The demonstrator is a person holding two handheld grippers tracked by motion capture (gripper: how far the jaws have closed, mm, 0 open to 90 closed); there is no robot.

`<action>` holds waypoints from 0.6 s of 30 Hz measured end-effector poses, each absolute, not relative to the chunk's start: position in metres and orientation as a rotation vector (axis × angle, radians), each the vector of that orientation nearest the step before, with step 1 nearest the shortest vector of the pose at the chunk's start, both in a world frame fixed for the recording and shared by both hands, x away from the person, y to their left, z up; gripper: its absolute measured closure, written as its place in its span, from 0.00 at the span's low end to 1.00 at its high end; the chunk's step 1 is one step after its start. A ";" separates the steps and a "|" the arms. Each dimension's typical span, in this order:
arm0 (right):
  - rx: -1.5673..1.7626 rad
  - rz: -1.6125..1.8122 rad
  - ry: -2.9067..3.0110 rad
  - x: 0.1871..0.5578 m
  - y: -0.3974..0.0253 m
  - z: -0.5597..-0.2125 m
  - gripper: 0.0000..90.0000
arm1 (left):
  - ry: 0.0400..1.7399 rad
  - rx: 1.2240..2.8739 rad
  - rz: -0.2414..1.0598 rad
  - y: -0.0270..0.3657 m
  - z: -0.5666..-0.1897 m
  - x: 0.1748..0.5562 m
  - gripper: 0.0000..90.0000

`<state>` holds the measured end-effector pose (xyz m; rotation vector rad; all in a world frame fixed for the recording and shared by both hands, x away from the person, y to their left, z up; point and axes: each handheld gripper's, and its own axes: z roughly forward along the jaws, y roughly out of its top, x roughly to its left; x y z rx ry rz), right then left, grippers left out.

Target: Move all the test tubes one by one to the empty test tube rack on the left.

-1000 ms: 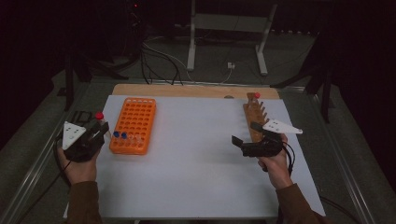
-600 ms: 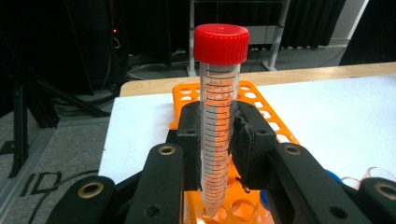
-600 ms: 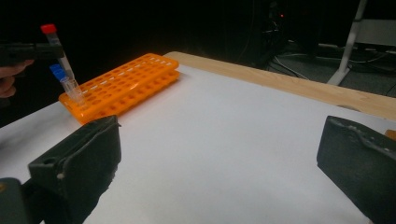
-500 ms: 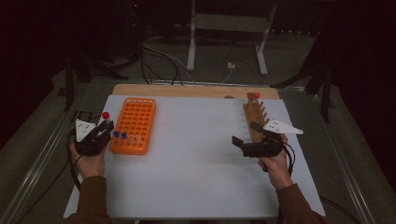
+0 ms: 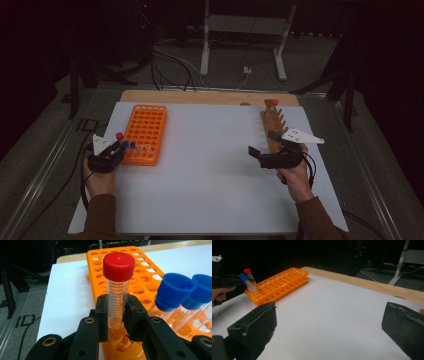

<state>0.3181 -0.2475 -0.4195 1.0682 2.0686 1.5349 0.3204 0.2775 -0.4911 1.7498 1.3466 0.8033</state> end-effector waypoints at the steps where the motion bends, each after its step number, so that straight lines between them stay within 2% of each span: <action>1: 1.068 1.536 2.069 0.318 -0.248 -0.419 0.00 | 1.349 1.751 0.800 0.278 -0.491 0.320 0.83; 6: 1.069 1.534 2.068 0.319 -0.248 -0.419 0.00 | 1.359 1.749 0.768 0.280 -0.490 0.319 0.82; 18: 1.088 1.489 2.039 0.326 -0.261 -0.413 0.00 | 1.371 1.600 0.738 0.297 -0.467 0.294 0.51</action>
